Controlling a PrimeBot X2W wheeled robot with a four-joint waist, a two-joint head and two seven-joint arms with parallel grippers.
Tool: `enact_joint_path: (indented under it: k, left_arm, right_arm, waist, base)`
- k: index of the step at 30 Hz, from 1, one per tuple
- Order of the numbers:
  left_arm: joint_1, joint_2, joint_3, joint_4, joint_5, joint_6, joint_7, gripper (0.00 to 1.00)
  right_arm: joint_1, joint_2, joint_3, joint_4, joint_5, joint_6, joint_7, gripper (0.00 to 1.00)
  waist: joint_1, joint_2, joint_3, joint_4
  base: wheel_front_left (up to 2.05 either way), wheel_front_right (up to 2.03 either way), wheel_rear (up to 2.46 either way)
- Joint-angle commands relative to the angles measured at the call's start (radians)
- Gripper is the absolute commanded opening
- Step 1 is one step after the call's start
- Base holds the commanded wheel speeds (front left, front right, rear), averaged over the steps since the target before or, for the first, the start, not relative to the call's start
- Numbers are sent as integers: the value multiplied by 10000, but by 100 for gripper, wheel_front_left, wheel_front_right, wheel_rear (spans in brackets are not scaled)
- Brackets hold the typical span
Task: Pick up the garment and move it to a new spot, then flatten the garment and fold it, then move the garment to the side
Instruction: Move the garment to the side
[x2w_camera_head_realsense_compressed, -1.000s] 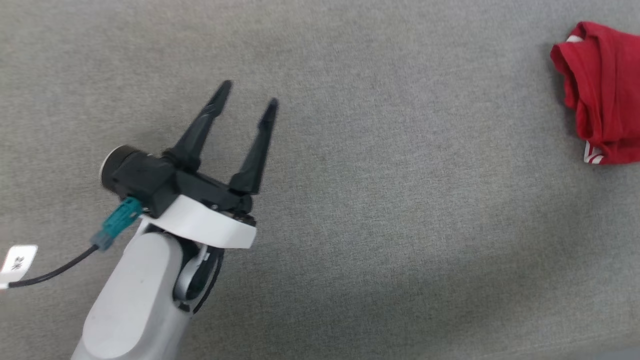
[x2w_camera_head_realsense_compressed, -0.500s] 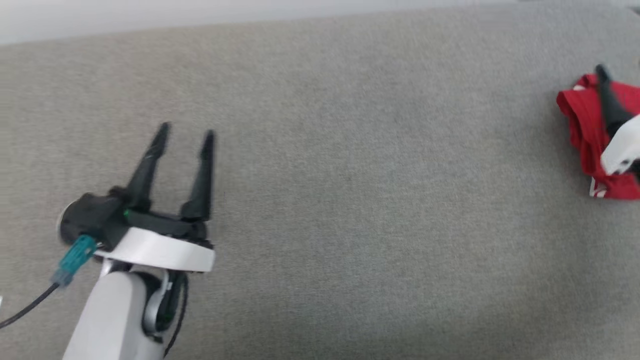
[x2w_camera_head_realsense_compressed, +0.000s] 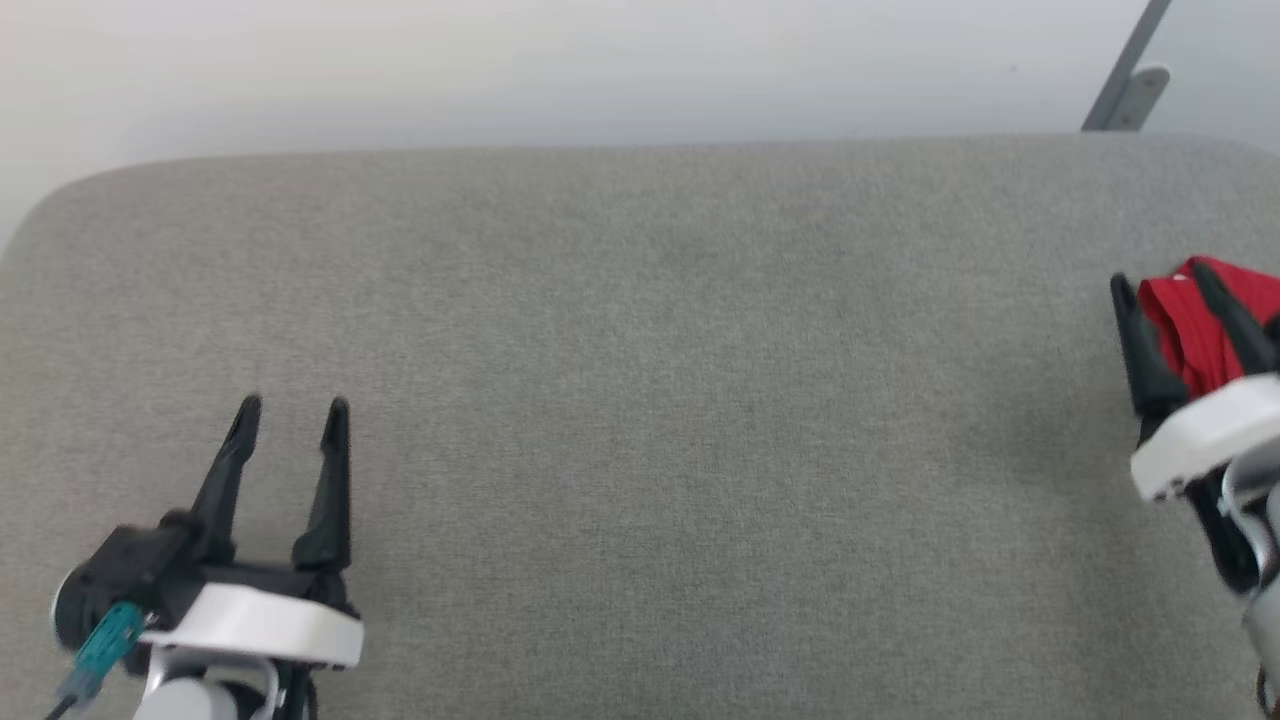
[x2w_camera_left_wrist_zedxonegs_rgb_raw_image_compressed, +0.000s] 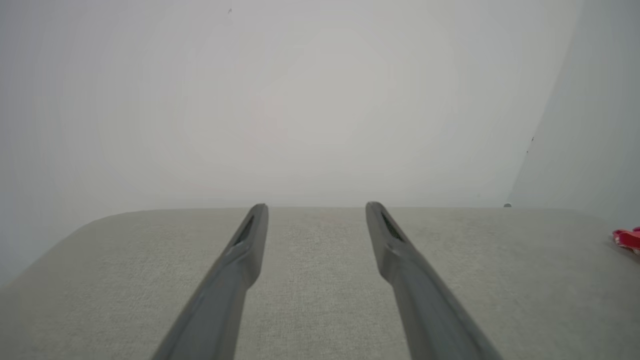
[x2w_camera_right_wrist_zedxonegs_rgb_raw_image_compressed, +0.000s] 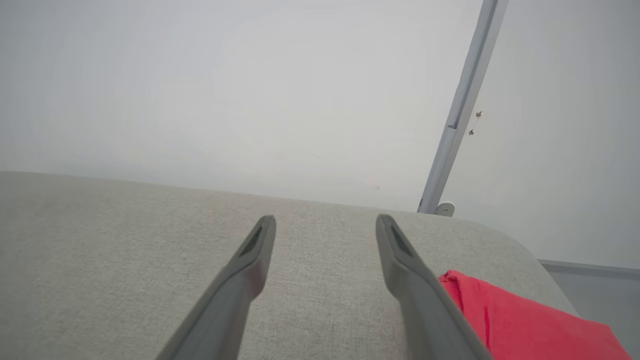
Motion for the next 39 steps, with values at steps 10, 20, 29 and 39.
enact_joint_path:
  k: [10,20,29,39]
  left_arm:
    - [1274,-104,559,-142,42,17,-16,100]
    - [2048,-116,836,-262,28,17,-16,100]
    - [2393,-236,919,-208,102,17,-16,100]
    - [2547,-379,891,-208,282,17,-16,100]
  right_arm:
    - [2933,1179,-1843,-2363,-1200,-3,-42,100]
    - [4725,2039,-2598,-3951,-1618,-3,-43,100]
    - [5647,2511,-2940,-4762,-1787,-3,-44,100]
    - [6232,2920,-3185,-5151,-1904,-3,-44,100]
  waist:
    - [0,0,-808,293]
    - [0,0,-1158,148]
    - [0,0,-1227,71]
    - [0,0,-1307,57]
  base:
    - [0,0,0]
    - [0,0,0]
    - [0,0,0]
    - [0,0,0]
